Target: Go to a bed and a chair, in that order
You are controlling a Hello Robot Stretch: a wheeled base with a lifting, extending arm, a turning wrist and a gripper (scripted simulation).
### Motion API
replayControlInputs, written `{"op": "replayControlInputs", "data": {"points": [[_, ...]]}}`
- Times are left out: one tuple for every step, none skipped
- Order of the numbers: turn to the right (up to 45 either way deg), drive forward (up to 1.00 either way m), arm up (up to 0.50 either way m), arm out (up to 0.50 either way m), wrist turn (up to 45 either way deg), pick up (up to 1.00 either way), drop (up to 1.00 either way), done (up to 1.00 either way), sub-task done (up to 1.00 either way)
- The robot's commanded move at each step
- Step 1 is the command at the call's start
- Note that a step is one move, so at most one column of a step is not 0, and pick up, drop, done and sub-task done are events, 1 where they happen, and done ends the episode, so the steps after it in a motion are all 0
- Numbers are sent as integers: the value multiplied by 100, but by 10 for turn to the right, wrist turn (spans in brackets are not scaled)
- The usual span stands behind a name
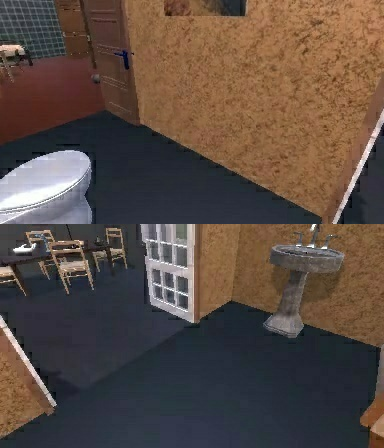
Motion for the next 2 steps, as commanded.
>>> {"op": "replayControlInputs", "data": {"points": [[-90, 0, 0, 0, 0, 0, 0, 0, 0], [0, 100, 0, 0, 0, 0, 0, 0, 0]]}}
